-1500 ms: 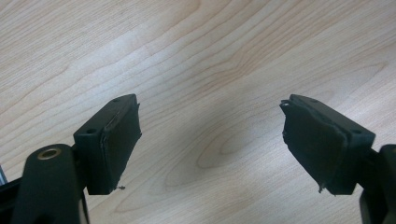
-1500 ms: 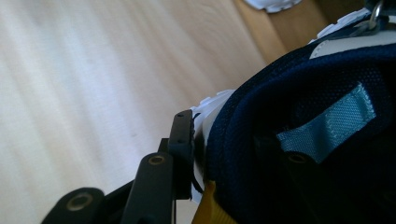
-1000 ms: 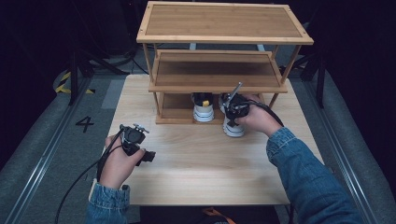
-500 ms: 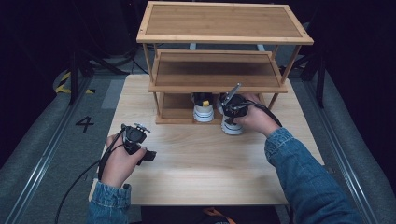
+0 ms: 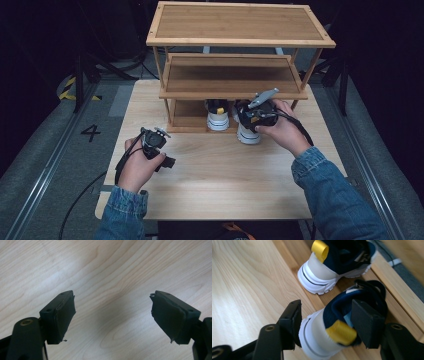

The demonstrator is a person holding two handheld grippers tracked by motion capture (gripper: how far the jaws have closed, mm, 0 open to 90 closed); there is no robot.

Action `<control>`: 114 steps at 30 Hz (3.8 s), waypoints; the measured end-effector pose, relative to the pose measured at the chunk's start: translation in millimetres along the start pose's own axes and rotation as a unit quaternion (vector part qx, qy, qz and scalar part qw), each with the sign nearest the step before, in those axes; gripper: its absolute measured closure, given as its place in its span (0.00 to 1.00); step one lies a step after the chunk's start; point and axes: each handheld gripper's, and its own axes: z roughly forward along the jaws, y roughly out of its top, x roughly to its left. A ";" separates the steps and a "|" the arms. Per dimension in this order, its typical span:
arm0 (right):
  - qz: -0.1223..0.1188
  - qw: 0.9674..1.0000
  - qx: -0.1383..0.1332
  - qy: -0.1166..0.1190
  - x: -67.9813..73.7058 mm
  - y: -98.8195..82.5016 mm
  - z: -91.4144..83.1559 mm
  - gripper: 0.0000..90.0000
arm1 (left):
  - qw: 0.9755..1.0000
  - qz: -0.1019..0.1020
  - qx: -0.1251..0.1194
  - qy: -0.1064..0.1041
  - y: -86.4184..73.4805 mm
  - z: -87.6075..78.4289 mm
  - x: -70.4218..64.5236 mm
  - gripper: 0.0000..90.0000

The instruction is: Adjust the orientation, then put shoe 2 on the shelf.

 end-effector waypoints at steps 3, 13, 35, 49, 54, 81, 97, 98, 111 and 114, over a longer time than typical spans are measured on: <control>0.042 0.999 -0.012 -0.016 5.1 -7.1 -11.7 0.46 | 1.000 0.008 0.003 -0.003 5.1 3.8 -3.7 0.22; 0.187 0.982 -0.028 -0.026 16.2 -46.0 -12.8 0.48 | 1.000 0.021 0.007 -0.007 15.4 9.1 -7.8 0.22; 0.233 0.968 -0.026 -0.090 13.3 -59.2 39.1 0.41 | 1.000 0.009 0.012 -0.004 5.7 8.4 -3.9 0.22; 0.213 0.974 -0.025 -0.074 -4.4 -50.8 53.3 0.41 | 1.000 -0.007 0.017 0.004 -8.4 5.4 1.9 0.22; 0.222 0.971 -0.034 -0.081 -4.5 -44.8 62.6 0.41 | 1.000 -0.011 0.020 0.006 -13.4 4.3 4.9 0.22; 0.230 0.967 -0.054 -0.100 -0.5 -48.3 72.0 0.66 | 1.000 -0.018 0.022 0.008 -20.8 2.6 6.6 0.22; 0.234 0.966 -0.059 -0.097 -2.4 -45.6 82.4 0.59 | 0.999 -0.032 0.017 0.006 -31.7 -0.9 12.2 0.22; 0.232 0.966 -0.062 -0.093 -0.6 -45.3 77.8 0.58 | 0.999 -0.032 0.016 0.004 -31.2 -1.0 12.4 0.22; 0.207 0.972 -0.089 -0.075 4.1 -58.8 0.3 0.46 | 1.000 -0.003 -0.016 -0.005 -18.5 -2.6 10.2 0.22; 0.211 0.971 -0.086 -0.073 2.1 -65.5 -10.4 0.46 | 1.000 -0.002 -0.016 -0.007 -17.2 -2.1 11.0 0.22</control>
